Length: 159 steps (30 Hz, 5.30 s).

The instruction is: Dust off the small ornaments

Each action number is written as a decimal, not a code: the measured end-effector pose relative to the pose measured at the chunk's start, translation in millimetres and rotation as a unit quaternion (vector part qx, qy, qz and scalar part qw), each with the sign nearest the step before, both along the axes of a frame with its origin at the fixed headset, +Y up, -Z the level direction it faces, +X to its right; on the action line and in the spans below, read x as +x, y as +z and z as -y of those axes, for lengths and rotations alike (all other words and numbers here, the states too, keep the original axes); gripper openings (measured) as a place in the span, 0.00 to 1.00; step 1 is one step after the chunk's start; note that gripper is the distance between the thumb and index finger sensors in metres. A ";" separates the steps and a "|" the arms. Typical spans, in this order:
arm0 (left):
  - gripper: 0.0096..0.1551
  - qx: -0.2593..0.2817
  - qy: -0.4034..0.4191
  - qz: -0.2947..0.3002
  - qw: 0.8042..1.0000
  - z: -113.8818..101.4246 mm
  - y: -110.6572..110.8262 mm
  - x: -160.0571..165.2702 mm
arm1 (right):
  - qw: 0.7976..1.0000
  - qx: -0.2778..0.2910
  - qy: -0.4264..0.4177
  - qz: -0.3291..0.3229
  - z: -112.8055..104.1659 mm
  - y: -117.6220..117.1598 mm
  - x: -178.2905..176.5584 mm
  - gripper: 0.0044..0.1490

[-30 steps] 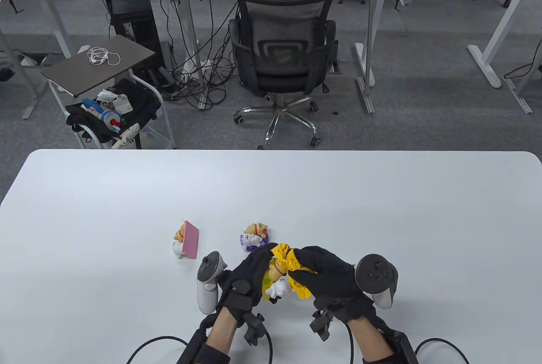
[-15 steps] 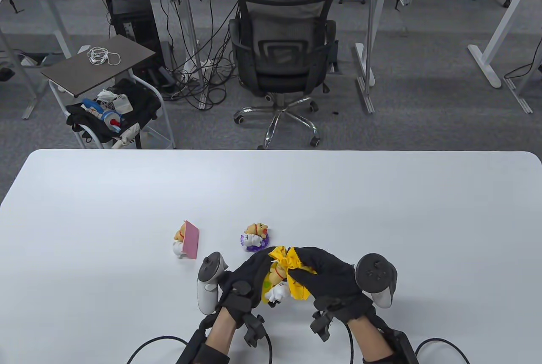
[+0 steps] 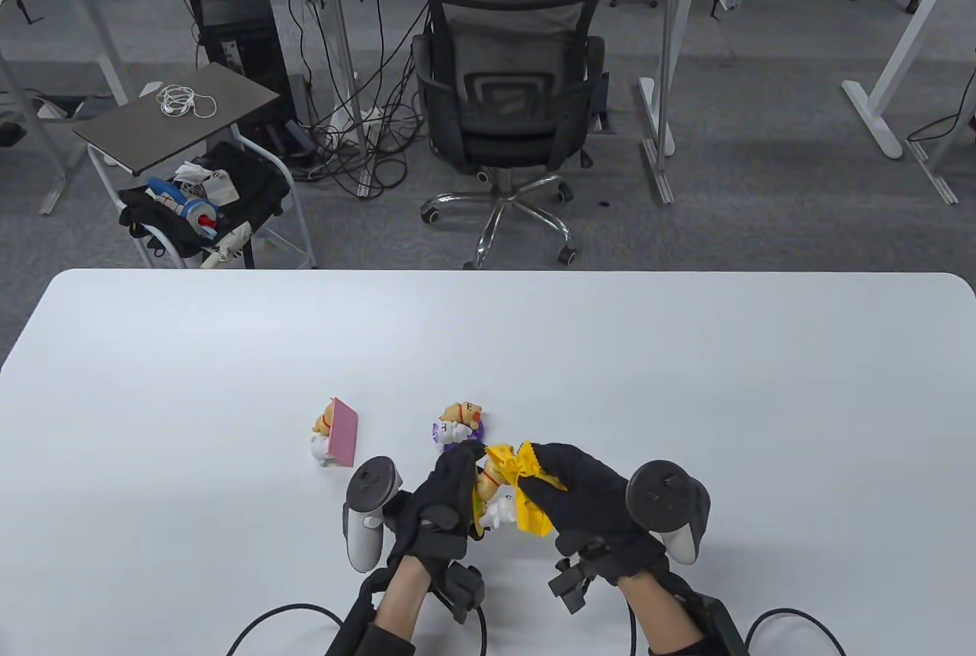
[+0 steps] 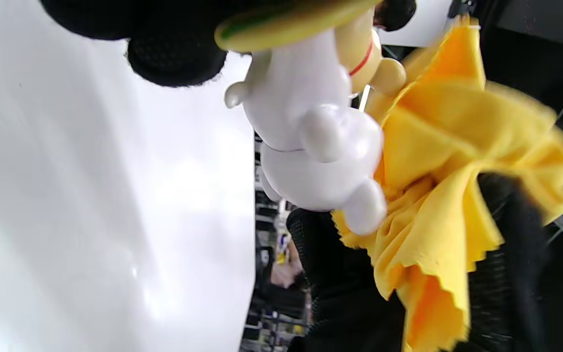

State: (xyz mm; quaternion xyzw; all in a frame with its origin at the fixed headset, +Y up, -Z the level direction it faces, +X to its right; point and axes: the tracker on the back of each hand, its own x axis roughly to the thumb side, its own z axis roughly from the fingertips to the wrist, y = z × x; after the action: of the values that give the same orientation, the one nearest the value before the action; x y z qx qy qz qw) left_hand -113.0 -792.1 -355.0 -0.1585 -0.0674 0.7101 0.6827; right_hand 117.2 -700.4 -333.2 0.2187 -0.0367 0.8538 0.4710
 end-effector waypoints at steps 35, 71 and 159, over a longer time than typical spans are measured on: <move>0.50 -0.069 0.242 0.031 0.967 26.1 1.0 1.0 | 0.990 -0.025 0.125 -0.051 4.3 6.7 -25.8 0.28; 0.50 -0.073 0.222 0.036 0.972 18.0 8.6 11.7 | 0.970 0.208 0.118 0.038 -6.8 29.1 -30.1 0.29; 0.48 0.003 -0.651 0.040 0.758 2.1 -114.6 12.9 | 0.984 0.028 0.075 0.162 25.2 -29.0 66.2 0.27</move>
State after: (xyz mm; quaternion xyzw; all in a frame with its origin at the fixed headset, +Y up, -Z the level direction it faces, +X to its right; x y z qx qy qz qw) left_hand -100.1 -794.2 -469.6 -0.1905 0.0223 0.0874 0.9775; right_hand 183.4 -725.5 -362.2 0.0929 -0.1196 0.9093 0.3876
